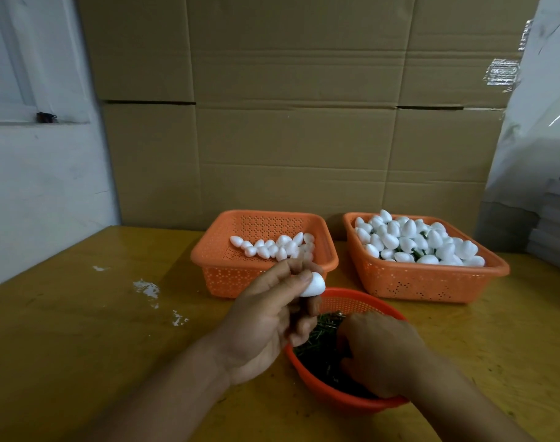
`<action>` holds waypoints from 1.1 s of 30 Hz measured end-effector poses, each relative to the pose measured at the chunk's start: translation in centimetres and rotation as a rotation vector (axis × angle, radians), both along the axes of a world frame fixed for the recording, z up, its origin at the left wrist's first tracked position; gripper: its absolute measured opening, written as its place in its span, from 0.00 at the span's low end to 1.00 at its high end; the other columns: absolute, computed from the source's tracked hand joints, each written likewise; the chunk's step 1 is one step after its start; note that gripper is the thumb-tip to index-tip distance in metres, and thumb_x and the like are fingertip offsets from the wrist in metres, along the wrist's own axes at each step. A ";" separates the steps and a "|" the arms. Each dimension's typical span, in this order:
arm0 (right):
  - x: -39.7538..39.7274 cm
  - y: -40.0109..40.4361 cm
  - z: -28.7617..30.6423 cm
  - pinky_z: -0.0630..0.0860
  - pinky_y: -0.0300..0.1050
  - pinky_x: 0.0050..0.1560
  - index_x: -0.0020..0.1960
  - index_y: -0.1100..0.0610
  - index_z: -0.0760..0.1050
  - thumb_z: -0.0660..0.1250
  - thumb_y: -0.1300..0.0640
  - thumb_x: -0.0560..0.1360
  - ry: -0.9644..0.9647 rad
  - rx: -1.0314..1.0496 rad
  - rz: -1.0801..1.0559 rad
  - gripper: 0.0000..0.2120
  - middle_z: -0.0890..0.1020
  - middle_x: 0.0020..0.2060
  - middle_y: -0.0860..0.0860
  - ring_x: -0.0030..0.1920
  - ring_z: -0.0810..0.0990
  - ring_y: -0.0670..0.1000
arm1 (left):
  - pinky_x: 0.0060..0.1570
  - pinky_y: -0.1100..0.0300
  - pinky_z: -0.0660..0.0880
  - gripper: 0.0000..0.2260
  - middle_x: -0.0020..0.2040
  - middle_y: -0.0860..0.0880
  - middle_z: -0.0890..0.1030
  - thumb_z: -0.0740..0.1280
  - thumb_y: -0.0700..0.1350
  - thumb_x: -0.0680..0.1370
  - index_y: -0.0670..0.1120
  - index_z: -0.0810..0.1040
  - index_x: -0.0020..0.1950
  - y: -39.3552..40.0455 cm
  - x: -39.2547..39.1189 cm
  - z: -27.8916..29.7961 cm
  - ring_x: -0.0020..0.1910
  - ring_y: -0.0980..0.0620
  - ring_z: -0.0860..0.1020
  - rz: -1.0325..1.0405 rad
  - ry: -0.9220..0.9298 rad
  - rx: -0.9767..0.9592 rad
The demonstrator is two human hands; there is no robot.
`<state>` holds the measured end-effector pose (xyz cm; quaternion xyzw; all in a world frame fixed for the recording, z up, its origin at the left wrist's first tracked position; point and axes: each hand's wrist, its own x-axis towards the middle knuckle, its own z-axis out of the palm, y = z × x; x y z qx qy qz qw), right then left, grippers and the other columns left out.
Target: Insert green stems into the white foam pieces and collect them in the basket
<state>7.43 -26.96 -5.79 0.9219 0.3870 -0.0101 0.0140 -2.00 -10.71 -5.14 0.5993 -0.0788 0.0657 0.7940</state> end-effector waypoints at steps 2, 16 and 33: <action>0.0 -0.1 0.1 0.79 0.46 0.49 0.54 0.47 0.77 0.63 0.48 0.77 0.004 0.036 -0.010 0.08 0.81 0.49 0.45 0.51 0.80 0.49 | 0.30 0.62 0.65 0.09 0.38 0.48 0.75 0.67 0.48 0.78 0.50 0.81 0.56 0.2 0.1 -0.1 0.32 0.54 0.71 0.001 0.004 0.004; -0.1 -1.9 1.3 0.78 0.39 0.47 0.51 0.45 0.85 0.72 0.54 0.75 0.055 0.630 0.150 0.07 0.86 0.44 0.38 0.46 0.82 0.39 | 0.25 0.63 0.63 0.07 0.36 0.47 0.71 0.65 0.46 0.73 0.44 0.77 0.46 0.7 0.2 0.0 0.28 0.54 0.67 0.006 0.038 -0.145; -2.6 -0.8 1.6 0.81 0.41 0.36 0.43 0.62 0.82 0.72 0.61 0.67 0.772 1.462 0.303 0.07 0.86 0.37 0.62 0.34 0.84 0.55 | 0.23 0.65 0.64 0.10 0.33 0.48 0.71 0.66 0.49 0.78 0.42 0.78 0.47 0.5 0.0 0.1 0.25 0.56 0.68 -0.017 0.037 -0.117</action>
